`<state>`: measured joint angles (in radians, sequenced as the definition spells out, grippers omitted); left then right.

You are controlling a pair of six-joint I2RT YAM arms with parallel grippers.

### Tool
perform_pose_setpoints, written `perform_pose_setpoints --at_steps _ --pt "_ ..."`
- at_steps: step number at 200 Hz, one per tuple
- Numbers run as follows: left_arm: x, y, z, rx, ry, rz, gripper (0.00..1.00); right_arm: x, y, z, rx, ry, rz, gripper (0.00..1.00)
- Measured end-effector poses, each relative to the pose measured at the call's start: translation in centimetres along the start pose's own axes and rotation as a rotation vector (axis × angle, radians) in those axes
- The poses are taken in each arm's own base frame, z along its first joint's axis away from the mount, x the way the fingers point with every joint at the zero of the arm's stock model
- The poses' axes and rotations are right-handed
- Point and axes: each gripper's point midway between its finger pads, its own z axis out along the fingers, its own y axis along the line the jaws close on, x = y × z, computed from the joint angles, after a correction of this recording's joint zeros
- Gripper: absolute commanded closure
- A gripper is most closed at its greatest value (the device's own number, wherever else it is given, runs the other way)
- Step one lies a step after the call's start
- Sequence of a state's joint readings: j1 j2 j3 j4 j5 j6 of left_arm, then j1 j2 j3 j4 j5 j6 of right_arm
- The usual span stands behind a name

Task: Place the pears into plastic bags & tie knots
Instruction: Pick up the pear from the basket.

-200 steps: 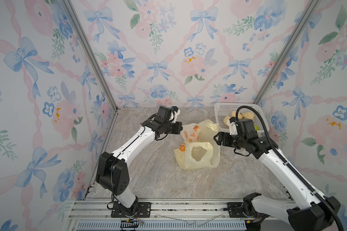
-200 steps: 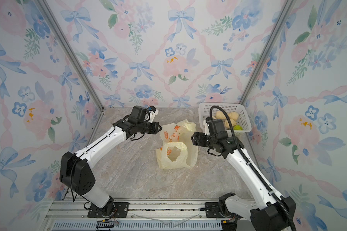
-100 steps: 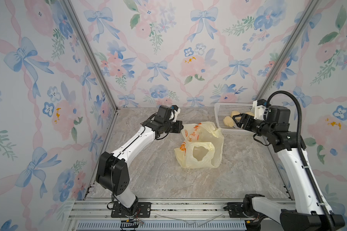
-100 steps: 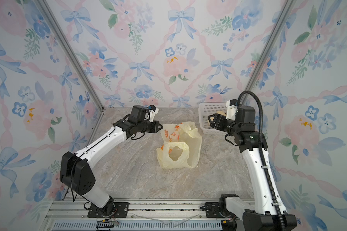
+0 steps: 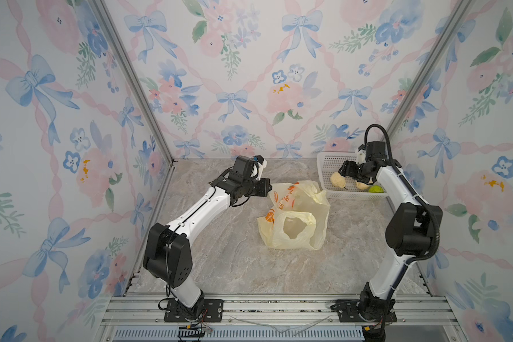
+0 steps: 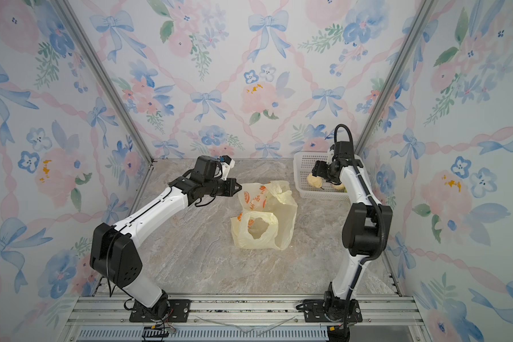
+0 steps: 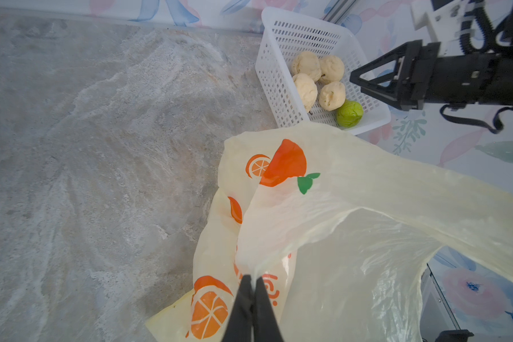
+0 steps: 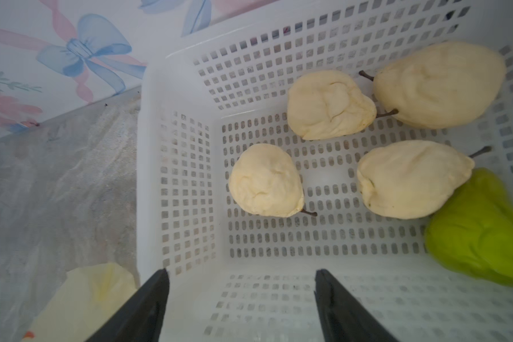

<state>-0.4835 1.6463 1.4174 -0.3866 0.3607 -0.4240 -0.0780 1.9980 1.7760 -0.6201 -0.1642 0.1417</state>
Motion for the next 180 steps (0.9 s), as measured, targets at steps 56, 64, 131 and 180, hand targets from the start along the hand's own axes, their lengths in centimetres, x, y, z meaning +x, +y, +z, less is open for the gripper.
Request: perform_pose_setpoints --at_steps 56,64,131,180 --pt "0.0 -0.1 0.0 0.008 0.0 -0.008 1.0 -1.3 -0.6 8.9 0.018 0.059 -0.112 0.16" --pt "0.0 -0.1 0.0 0.007 0.0 -0.009 1.0 -1.3 -0.4 9.7 0.016 0.072 -0.122 0.15" --pt "0.4 0.3 0.3 0.001 0.005 -0.035 1.0 2.6 0.1 12.0 0.025 0.206 -0.17 0.18" --pt "0.3 0.5 0.2 -0.003 0.0 -0.04 1.0 4.3 -0.5 11.2 0.046 0.251 -0.176 0.43"
